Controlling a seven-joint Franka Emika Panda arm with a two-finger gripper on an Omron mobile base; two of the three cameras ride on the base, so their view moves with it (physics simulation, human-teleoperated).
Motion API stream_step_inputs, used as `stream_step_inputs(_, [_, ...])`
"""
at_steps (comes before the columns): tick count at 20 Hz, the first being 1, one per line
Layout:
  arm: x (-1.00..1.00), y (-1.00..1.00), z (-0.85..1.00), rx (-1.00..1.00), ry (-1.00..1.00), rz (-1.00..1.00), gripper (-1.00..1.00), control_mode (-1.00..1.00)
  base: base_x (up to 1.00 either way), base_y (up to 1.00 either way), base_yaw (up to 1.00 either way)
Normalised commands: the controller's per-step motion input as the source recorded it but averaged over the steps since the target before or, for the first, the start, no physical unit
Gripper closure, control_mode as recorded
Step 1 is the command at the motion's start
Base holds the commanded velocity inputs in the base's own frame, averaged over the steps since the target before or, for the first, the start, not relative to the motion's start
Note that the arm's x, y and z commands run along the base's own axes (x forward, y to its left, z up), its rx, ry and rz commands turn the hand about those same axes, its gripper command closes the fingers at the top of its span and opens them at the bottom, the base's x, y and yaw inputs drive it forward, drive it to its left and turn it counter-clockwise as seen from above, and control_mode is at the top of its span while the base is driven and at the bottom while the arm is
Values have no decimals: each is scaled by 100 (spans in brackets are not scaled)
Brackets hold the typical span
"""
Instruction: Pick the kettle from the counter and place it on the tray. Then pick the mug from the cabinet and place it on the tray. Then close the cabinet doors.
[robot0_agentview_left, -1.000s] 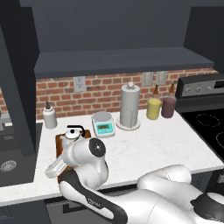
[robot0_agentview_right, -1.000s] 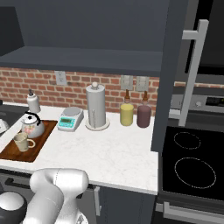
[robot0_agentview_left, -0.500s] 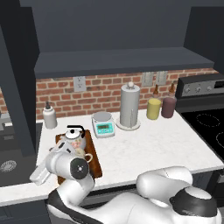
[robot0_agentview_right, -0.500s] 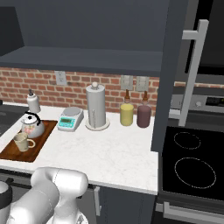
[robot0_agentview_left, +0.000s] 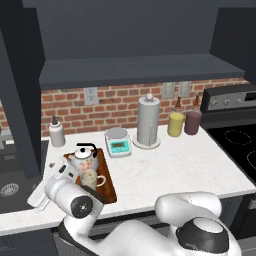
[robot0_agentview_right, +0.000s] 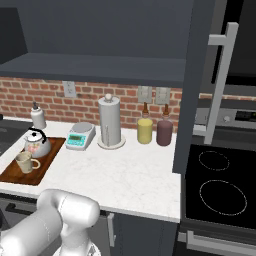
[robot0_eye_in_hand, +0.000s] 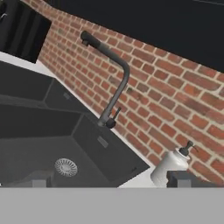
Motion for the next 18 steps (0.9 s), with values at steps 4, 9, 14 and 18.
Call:
stream_step_inputs(4, [-12,29,44,-8,0,-15,-100,-100,0,0,0])
stream_step_inputs(9, [-21,31,16,-9,0,-14,-100,-100,0,0,0])
stream_step_inputs(14, [-17,22,0,-11,-6,-12,-100,-100,0,0,0])
stream_step_inputs(18, [-21,12,4,-7,-12,-8,-100,-100,0,0,0])
